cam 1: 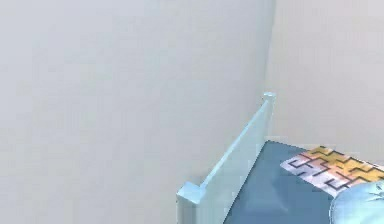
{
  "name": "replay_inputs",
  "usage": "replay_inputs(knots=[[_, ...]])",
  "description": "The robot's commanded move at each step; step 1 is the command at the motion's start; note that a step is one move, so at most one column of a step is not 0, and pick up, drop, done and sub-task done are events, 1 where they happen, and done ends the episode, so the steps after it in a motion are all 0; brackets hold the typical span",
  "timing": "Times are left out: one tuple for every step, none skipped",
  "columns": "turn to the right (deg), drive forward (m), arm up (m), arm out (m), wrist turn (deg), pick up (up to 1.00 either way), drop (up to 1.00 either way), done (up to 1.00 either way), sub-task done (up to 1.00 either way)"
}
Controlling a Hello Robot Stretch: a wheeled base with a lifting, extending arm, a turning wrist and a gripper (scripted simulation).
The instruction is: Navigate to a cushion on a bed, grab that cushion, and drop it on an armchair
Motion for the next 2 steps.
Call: replay_inputs(knots=[[45.0,0.00,0.00,0.00,0.0,0.00,0.00,0.00,0.00],[45.0,0.00,0.00,0.00,0.0,0.00,0.00,0.00,0.00]])
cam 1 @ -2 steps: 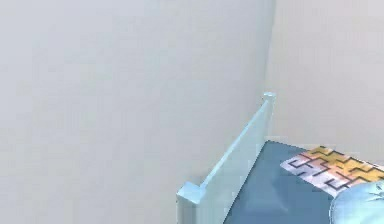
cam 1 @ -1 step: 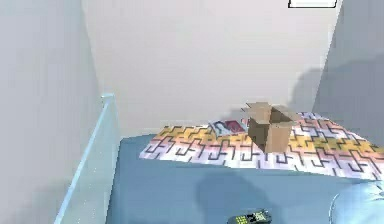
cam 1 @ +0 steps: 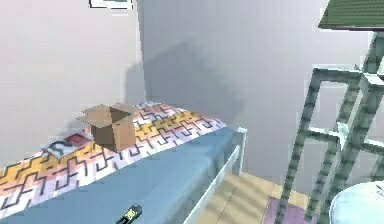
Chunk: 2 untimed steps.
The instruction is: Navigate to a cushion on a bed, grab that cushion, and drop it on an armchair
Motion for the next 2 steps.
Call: replay_inputs(knots=[[30.0,0.00,0.00,0.00,0.0,0.00,0.00,0.00,0.00],[3.0,0.00,0.00,0.00,0.0,0.00,0.00,0.00,0.00]])
